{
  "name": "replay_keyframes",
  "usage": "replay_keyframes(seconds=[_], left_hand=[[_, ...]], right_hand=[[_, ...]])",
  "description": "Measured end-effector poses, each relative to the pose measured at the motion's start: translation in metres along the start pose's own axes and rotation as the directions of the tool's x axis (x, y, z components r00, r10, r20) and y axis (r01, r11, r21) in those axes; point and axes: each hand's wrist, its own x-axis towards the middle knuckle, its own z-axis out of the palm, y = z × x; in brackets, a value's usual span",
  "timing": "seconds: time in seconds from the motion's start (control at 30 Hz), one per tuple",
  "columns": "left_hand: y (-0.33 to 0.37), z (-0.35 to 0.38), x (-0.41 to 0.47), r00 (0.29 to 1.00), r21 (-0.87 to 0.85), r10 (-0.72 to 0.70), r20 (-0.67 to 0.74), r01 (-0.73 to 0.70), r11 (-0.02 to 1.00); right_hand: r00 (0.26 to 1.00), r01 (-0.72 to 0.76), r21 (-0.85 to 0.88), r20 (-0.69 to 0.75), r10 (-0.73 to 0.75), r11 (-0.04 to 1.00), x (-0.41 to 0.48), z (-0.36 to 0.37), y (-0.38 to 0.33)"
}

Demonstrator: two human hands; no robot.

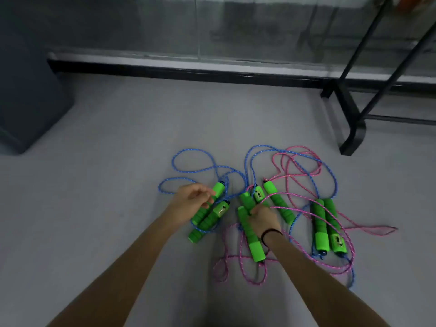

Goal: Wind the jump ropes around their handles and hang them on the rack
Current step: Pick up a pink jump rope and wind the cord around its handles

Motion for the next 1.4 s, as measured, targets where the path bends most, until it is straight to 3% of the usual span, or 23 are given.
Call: replay_keyframes(seconds=[0.13, 0.3, 0.53, 0.63, 0.77, 0.87, 1.0, 1.07, 1.13, 1.27, 1.4], left_hand=[[-0.004, 0.002, 0.006, 1.000, 0.013, -0.008, -0.007, 0.008, 1.000], [-0.012, 0.007, 0.011, 0.999, 0.007, -0.048, -0.006, 0.048, 0.999], [-0.019, 0.016, 0.008, 0.997, -0.011, -0.075, 0.021, 0.076, 0.997], [-0.019, 0.016, 0.007, 0.996, -0.006, -0.079, 0.033, 0.080, 0.997], [-0.012, 0.015, 0.005, 0.996, -0.010, -0.087, 0.035, 0.088, 0.996], [0.000, 0.021, 0.005, 0.992, -0.057, -0.105, 0.067, 0.109, 0.992], [0.018, 0.031, 0.009, 0.991, -0.149, -0.026, 0.128, 0.046, 0.988], [0.026, 0.034, 0.010, 0.980, -0.152, 0.068, 0.184, -0.040, 0.988], [0.030, 0.036, 0.011, 0.978, -0.199, 0.131, 0.164, -0.097, 0.975], [0.033, 0.041, 0.013, 0.983, -0.420, 0.153, 0.105, -0.096, 0.902], [0.030, 0.047, 0.012, 0.975, -0.460, 0.162, 0.154, -0.074, 0.885]], right_hand=[[0.994, -0.047, -0.050, -0.096, 0.042, 0.998, 0.004, 0.020, 0.007], [0.990, -0.038, -0.231, -0.139, 0.005, 0.972, 0.008, 0.033, 0.011], [0.997, -0.079, -0.294, 0.000, 0.082, 0.953, 0.008, 0.042, 0.014], [0.988, -0.101, -0.164, 0.099, 0.118, 0.981, 0.009, 0.035, 0.015], [0.992, -0.093, 0.187, 0.096, 0.076, 0.978, 0.004, 0.005, 0.004], [0.998, 0.050, 0.515, 0.013, -0.067, 0.856, 0.002, -0.022, -0.022], [0.941, 0.298, 0.738, -0.123, -0.314, 0.606, -0.011, -0.063, -0.070], [0.920, 0.342, 0.742, -0.140, -0.366, 0.577, -0.016, -0.074, -0.089], [0.928, 0.351, 0.687, -0.163, -0.336, 0.637, -0.018, -0.078, -0.098], [0.938, 0.321, 0.640, -0.112, -0.328, 0.698, -0.023, -0.081, -0.093], [0.936, 0.257, 0.698, -0.006, -0.353, 0.668, -0.030, -0.083, -0.086]])
